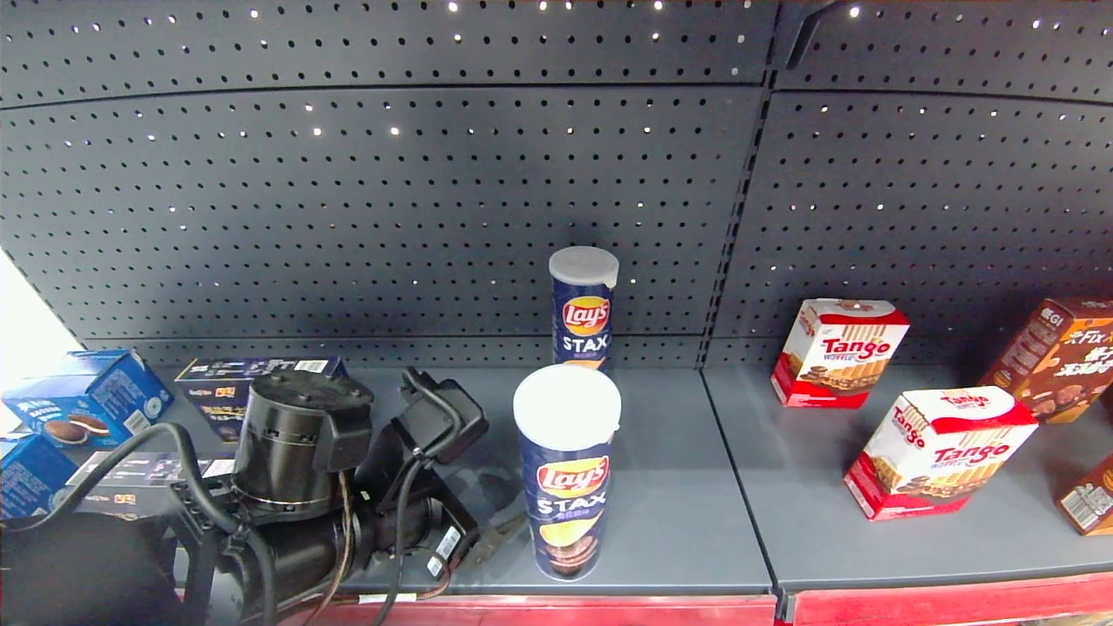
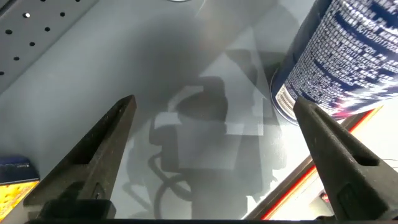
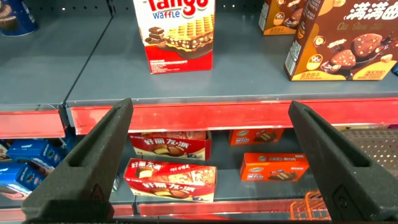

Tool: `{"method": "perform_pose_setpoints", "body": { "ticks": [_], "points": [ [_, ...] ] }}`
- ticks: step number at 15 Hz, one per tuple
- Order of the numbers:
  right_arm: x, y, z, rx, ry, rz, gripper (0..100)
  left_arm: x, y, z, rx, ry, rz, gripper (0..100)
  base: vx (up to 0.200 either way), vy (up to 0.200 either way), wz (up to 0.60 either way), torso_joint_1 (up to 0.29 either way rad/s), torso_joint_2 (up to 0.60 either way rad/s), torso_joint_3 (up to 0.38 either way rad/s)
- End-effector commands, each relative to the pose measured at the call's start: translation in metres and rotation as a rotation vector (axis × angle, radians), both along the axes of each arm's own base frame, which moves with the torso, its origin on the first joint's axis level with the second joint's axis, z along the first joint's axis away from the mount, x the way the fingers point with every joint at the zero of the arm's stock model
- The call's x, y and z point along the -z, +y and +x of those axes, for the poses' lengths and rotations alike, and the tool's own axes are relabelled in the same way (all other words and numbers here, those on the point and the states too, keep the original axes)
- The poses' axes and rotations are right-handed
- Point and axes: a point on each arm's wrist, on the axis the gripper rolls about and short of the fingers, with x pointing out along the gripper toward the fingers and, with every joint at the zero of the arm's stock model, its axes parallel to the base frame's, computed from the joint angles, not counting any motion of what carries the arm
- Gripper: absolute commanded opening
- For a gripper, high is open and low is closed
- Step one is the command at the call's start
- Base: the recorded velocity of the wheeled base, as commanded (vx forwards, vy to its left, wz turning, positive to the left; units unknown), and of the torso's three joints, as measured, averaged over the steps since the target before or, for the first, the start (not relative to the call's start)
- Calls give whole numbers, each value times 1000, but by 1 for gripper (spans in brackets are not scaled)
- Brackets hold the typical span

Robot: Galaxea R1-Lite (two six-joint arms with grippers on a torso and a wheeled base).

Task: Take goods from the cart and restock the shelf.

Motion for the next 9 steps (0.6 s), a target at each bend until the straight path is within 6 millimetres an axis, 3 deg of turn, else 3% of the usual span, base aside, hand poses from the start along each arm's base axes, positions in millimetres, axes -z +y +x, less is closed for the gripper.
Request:
{"method": "perform_pose_setpoints", "body": {
  "ticks": [1, 9],
  "points": [
    [0, 0, 0, 0, 1, 0, 100, 2, -1, 2, -1, 4, 3, 100, 0, 0, 0, 0, 0, 0],
    [0, 0, 0, 0, 1, 0, 100, 2, 5, -16, 41, -10, 35, 100, 0, 0, 0, 0, 0, 0]
  ]
}}
